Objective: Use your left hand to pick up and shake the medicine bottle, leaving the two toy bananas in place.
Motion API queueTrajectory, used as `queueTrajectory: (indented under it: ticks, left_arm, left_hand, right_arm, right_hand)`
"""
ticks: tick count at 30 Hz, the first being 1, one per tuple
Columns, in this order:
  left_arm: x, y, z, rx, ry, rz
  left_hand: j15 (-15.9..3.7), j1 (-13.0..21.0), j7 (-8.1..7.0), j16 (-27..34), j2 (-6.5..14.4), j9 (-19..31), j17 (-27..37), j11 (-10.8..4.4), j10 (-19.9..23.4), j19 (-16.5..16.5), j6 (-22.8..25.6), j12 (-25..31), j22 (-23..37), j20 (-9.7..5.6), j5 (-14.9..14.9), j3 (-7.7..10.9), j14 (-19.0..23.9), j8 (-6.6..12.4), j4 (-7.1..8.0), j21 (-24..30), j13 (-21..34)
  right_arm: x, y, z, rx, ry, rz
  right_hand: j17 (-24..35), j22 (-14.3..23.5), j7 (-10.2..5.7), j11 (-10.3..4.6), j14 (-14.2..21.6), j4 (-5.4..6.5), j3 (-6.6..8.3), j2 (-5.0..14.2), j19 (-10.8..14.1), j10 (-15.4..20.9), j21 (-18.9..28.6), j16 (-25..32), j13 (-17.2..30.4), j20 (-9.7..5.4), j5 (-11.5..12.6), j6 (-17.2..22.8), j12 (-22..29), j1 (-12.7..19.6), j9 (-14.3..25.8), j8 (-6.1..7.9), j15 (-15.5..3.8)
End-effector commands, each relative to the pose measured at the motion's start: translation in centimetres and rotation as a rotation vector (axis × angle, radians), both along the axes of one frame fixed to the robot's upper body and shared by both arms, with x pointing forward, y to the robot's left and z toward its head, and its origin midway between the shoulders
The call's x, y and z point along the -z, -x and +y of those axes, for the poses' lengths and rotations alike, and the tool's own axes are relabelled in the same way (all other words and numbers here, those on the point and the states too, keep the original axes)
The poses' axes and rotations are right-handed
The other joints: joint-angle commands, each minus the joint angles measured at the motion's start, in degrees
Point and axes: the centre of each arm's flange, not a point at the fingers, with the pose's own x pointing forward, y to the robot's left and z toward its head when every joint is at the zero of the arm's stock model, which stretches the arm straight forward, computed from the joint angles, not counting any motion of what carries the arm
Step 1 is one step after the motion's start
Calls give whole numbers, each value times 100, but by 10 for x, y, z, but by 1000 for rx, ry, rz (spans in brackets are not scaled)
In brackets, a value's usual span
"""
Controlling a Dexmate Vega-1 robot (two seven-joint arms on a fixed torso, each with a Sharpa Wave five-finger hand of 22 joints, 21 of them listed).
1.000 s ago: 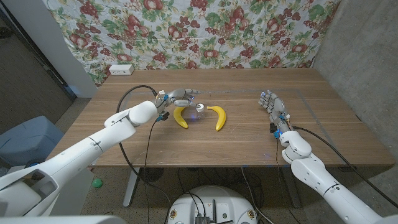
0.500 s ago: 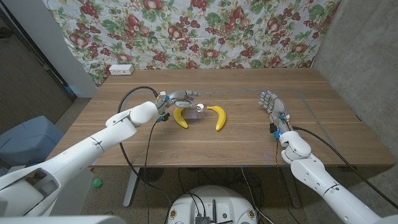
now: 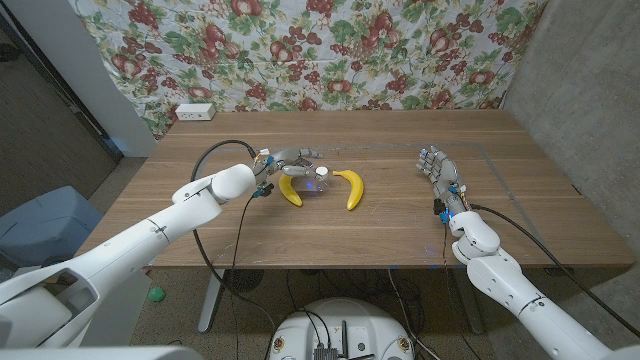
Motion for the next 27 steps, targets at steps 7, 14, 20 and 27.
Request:
queueTrajectory:
  ticks: [7,14,20,27]
  left_arm:
    - [8,-3,-6,-14,-25,31]
    - [10,-5,-8,-14,-38,53]
    - [11,-6,-9,-10,-38,59]
    - [12,-10,-11,0,-32,62]
  left_hand:
    - [-1010,183,-80,52,123,21,45,-41,149,86,118,40,36,-400,112,-29,141,-15,33,54,7]
    - [-1036,289,-112,73,288,25,60,-37,274,155,221,63,44,-455,163,3,256,9,63,73,5]
    - [-1045,452,-124,88,516,24,66,-88,520,256,435,104,54,-463,181,53,420,59,77,111,0]
    - [-1056,604,-216,110,803,19,73,-186,743,314,700,114,71,-527,136,113,637,110,91,147,-6]
  right_arm:
    - [6,4,-5,7,-9,3]
    - [8,5,-6,9,-11,7]
    - [9,6,-7,11,-11,8]
    - [8,5,-7,12,-11,10]
  right_hand:
    - [6,35,-17,-9,53,-4,-33,-6,45,52,-42,12,13,-17,17,34,23,-37,15,15,12]
    - [4,36,-18,-4,52,-2,-36,-3,50,54,-65,10,12,-16,17,32,23,-41,15,13,11]
    - [3,36,-17,-9,51,-1,-38,0,58,51,-82,9,11,-19,17,31,21,-42,15,13,14]
    - [1,37,-17,2,53,-2,-40,2,69,55,-104,7,10,-17,17,38,22,-44,15,15,13]
